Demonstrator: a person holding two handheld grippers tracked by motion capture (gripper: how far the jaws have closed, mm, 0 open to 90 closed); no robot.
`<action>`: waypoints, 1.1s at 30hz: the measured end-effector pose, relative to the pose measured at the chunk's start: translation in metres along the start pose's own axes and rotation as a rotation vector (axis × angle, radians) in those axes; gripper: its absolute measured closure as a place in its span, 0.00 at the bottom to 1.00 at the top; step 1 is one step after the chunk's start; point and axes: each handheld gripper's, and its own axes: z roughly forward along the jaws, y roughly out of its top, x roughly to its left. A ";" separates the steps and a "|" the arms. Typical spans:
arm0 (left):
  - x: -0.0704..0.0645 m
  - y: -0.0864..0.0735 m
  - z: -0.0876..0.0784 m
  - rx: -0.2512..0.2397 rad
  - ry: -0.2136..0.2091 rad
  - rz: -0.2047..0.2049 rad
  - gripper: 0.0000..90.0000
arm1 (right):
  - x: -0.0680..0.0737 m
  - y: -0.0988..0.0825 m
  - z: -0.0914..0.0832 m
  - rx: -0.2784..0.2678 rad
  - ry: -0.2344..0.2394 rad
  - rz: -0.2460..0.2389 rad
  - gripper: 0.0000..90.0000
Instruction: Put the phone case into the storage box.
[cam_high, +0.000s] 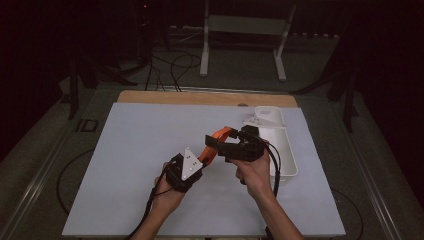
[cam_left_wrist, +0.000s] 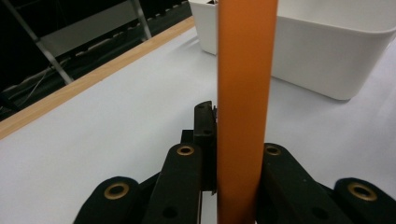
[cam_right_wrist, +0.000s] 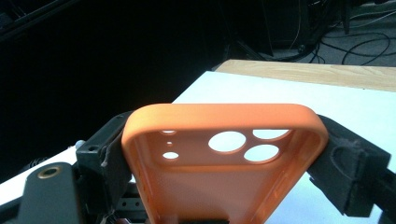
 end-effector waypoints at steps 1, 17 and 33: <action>0.000 0.000 0.000 0.003 -0.003 0.001 0.95 | 0.000 0.000 0.000 -0.001 -0.002 -0.002 0.18; -0.001 0.002 0.000 -0.005 -0.048 -0.023 0.64 | 0.001 -0.001 -0.001 -0.006 -0.002 -0.001 0.18; 0.007 0.008 -0.007 -0.022 -0.069 -0.097 0.02 | 0.003 -0.001 0.001 -0.004 -0.003 -0.011 0.18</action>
